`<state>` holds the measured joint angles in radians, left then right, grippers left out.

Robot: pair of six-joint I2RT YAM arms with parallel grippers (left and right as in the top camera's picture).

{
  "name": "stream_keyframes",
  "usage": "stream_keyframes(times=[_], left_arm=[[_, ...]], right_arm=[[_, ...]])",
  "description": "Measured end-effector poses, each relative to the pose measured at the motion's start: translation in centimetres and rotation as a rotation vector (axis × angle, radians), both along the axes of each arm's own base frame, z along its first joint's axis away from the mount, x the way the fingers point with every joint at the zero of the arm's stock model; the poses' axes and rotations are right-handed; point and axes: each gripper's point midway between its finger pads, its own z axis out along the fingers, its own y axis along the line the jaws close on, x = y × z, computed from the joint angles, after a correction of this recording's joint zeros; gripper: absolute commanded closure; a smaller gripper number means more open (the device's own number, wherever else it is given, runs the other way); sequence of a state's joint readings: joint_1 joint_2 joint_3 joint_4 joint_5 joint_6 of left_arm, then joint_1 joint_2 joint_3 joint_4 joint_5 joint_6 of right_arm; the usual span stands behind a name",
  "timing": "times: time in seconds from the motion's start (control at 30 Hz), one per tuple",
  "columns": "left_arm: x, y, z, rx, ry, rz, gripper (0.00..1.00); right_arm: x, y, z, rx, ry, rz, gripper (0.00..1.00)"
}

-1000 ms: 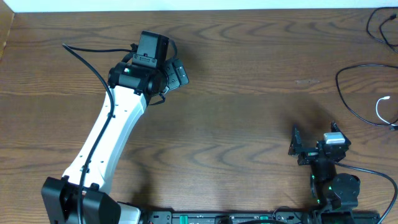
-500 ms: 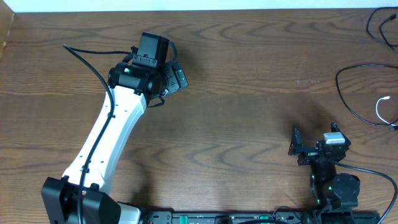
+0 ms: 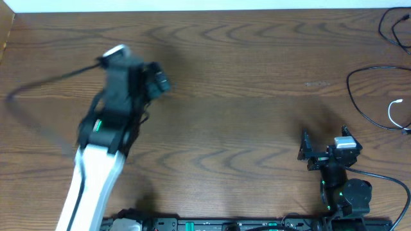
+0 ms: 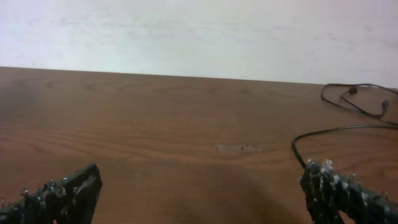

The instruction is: Untangle cables

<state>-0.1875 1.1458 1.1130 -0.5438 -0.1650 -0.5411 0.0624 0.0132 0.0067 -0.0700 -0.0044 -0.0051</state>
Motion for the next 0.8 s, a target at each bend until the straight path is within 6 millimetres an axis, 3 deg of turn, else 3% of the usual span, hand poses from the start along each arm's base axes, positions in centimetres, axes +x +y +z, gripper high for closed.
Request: stream_keyframes(times=[0.1,0.23,0.47,0.8], left_arm=[[-2.4,3.2,0.0,-0.008,-0.13,0.091,0.0],[-4.8,5.3,-1.6,0.011,-0.265,0.123,0.0],[-8.0,5.4,-3.1,0.186,-0.507,0.002,0.0],[-10.3,6.2,-7.9,0.296,-0.557,-0.003,0.0]], right_arm=[[0.0,0.0,-0.1,0.0,0.003,0.0,0.01],[0.0,0.0,-0.1,0.0,0.003,0.0,0.01],[0.0,0.0,-0.1,0.0,0.005,0.0,0.01],[0.0,0.0,-0.1,0.0,0.005,0.0,0.01]])
